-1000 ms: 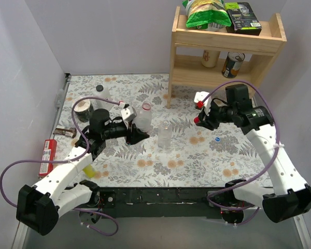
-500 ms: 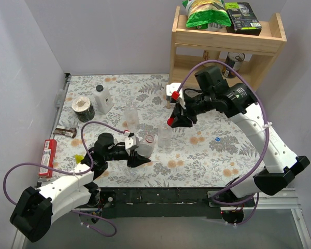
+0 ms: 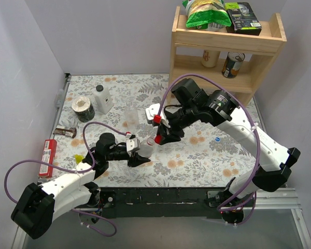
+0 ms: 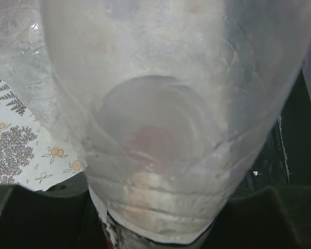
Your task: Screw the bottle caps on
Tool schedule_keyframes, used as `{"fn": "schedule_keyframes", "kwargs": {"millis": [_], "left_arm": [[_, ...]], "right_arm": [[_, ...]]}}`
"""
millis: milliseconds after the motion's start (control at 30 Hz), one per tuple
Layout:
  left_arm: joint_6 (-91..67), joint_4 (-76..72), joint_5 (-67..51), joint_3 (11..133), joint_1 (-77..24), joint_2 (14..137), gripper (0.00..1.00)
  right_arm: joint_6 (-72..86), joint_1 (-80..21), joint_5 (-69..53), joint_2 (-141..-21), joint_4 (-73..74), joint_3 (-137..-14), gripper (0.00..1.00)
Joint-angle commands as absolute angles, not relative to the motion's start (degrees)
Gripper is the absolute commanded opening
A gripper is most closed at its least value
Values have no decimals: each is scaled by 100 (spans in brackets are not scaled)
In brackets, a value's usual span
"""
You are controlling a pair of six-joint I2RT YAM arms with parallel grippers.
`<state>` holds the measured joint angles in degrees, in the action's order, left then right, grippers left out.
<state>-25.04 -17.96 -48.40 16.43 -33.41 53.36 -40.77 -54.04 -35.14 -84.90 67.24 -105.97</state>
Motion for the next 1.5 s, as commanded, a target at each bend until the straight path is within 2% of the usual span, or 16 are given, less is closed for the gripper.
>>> {"fn": "schedule_keyframes", "kwargs": {"millis": [0,733,1467], "left_arm": [[-2092,-1644,-4737,1758,-3419,5195,0],[-2188,-1881,-4702,1802,-3516,4975,0],[-2417,-2285,-4474,1793,-3542,5019,0]], "right_arm": [[-4069,-5510,-3200,-8508,6390,-10548,33],[-4386,-5607,-3322,-8411,5837,-9923,35],[-4869,-5792,-3120,-8385,6038,-9712,35]]}}
